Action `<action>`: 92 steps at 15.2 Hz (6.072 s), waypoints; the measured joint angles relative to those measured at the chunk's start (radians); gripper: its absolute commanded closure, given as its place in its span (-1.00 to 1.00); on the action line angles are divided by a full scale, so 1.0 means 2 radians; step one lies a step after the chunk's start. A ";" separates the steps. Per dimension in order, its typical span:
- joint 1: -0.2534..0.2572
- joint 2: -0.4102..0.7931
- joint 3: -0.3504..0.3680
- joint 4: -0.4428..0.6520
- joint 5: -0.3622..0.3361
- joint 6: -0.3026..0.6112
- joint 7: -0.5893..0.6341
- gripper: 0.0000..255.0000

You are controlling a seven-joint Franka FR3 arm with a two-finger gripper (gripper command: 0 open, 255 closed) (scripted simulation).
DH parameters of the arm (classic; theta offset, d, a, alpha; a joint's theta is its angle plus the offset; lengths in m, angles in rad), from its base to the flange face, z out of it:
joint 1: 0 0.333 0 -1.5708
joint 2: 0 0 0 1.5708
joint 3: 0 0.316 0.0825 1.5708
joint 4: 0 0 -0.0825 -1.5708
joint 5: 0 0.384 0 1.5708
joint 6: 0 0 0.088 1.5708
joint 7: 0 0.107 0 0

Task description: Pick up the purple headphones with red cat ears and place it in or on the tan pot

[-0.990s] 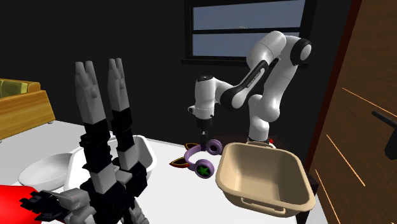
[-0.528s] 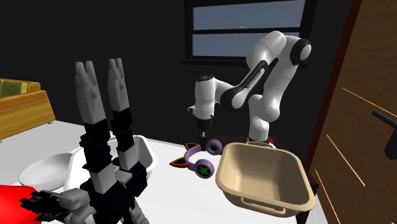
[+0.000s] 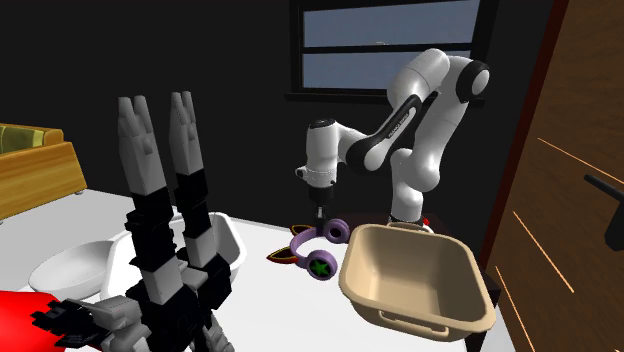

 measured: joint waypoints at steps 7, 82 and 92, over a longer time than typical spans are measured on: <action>0.004 -0.023 -0.007 0.018 0.003 -0.040 -0.003 1.00; 0.103 -0.170 0.168 0.140 0.154 -0.259 0.215 1.00; 0.100 -0.168 0.160 0.159 0.147 -0.277 0.217 -1.00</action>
